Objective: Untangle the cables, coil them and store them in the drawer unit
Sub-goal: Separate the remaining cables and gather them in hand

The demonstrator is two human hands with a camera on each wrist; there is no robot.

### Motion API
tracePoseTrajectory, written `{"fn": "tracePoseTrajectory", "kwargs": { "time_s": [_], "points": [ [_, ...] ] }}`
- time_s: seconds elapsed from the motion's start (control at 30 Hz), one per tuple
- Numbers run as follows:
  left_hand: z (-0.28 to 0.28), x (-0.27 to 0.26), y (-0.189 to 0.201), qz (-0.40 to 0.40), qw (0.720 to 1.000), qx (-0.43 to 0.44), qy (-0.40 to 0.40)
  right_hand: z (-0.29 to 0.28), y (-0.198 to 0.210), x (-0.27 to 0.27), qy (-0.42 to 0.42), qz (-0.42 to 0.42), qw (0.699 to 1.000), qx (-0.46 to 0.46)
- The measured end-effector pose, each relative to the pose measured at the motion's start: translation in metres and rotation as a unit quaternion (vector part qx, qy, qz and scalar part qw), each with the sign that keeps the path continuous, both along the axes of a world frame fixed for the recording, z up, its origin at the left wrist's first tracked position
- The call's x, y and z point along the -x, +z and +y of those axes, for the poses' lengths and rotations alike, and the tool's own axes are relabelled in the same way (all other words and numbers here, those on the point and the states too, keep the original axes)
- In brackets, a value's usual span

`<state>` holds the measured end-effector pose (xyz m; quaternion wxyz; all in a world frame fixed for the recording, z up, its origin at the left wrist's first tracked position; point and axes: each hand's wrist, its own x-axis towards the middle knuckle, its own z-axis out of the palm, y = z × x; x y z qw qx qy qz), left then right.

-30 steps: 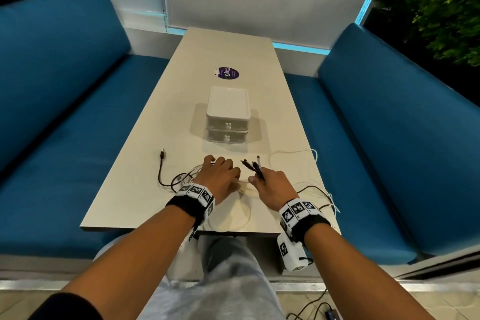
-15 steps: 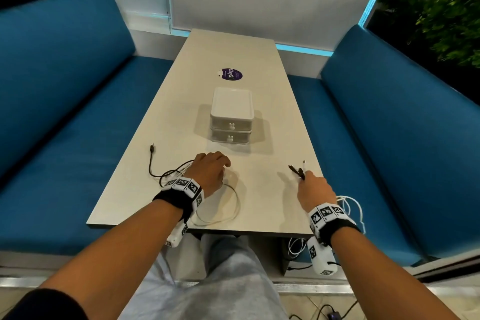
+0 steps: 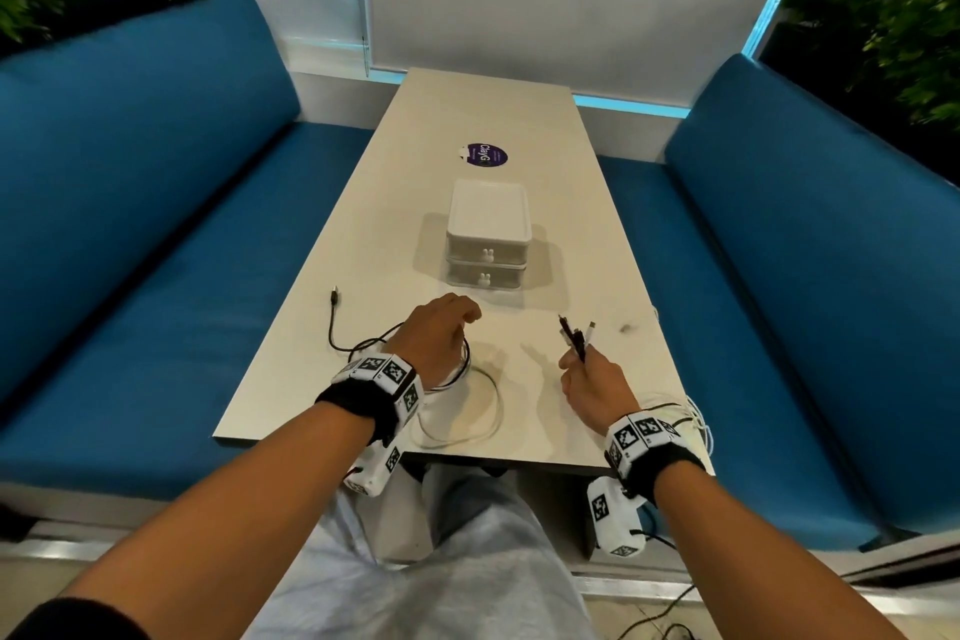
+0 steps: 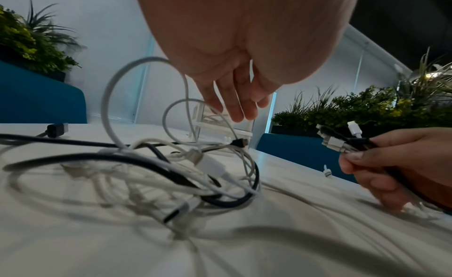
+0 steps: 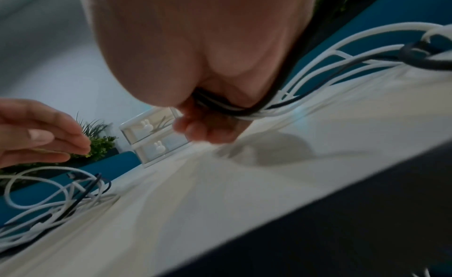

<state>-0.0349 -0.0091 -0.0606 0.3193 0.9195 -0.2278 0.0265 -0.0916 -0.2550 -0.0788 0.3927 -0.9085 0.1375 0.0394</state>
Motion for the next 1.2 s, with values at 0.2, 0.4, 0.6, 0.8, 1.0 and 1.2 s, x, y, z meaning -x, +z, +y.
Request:
{"fn": "tracePoseTrajectory", "kwargs": {
  "time_s": [0.2,0.4,0.6,0.8,1.0,1.2],
  "points": [
    [0.001,0.005,0.004,0.055,0.998,0.021,0.011,0.008,-0.002,0.004,0.052,0.027,0.998,0.002],
    [0.02,0.001,0.012,-0.045,0.995,-0.074,0.045,0.012,-0.002,0.0,0.102,0.077,0.988,0.087],
    [0.05,-0.002,0.012,-0.033,0.981,-0.12,0.149,0.018,-0.002,-0.007,0.129,0.113,0.974,0.145],
    [0.072,0.007,-0.008,0.053,0.958,-0.163,0.231,0.022,-0.007,-0.005,0.142,0.102,0.963,0.206],
    [0.081,0.015,-0.009,0.065,0.957,-0.14,0.248,0.028,-0.005,-0.01,0.147,0.114,0.952,0.242],
    [0.057,0.007,0.019,-0.059,0.979,-0.067,0.185,0.03,-0.005,-0.012,0.138,0.122,0.95,0.253]
  ]
}}
